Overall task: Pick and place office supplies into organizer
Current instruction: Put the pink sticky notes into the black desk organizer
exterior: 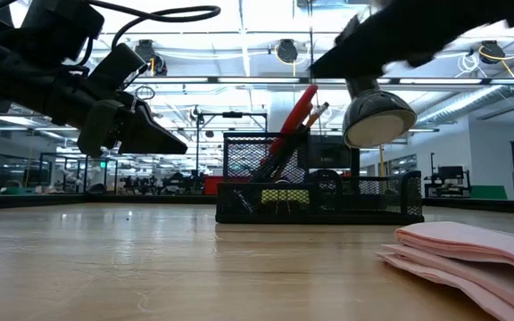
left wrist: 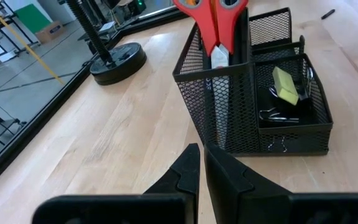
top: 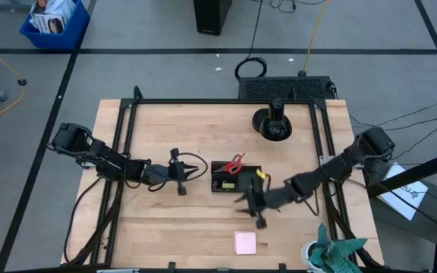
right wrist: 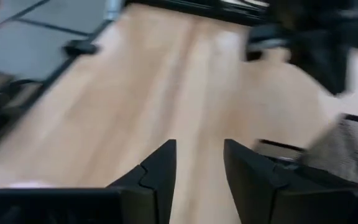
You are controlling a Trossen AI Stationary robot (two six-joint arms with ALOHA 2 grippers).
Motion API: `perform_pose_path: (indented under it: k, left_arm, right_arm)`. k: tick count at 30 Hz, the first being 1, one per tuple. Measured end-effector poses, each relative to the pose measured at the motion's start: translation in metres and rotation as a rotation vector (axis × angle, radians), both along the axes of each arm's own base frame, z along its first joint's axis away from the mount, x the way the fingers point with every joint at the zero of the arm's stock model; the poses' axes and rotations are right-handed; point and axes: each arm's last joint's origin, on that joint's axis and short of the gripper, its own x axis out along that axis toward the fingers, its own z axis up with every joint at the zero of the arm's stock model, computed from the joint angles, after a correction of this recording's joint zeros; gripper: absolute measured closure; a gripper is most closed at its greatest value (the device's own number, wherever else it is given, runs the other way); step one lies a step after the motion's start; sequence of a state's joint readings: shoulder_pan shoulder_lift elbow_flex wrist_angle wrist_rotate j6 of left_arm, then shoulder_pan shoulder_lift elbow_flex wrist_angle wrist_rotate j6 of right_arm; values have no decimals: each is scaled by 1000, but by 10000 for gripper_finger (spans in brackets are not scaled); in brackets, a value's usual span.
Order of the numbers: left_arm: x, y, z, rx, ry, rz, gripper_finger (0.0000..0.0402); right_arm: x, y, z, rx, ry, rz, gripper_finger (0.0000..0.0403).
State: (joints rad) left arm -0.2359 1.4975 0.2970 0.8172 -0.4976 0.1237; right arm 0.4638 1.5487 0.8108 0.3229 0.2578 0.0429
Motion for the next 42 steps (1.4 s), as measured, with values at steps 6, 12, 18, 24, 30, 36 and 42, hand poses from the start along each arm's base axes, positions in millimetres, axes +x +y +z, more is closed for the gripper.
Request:
perform_pose_path:
  k: [6,12,18,24,30,36,42]
  left_arm:
    - [0,0,0,-1,0,1,371]
    - [0,0,0,-14,-4,5,371]
    - [0,0,0,-25,-6,9,371]
    - [0,0,-1,-22,-1,8,371]
    - [0,0,-1,-28,-3,10,371]
    - [0,0,-1,-27,-1,11,371]
    - [0,0,0,-29,-8,11,371]
  right_arm:
    - [-15,41,-9,109,5,72,280]
    - [-21,61,-25,168,43,89,368]
    - [-16,74,-46,353,125,167,392]
    - [2,90,-65,394,273,240,399]
    - [9,85,-90,394,437,278,401]
    - [13,76,-95,369,467,255,402]
    - [12,63,-94,299,530,194,402]
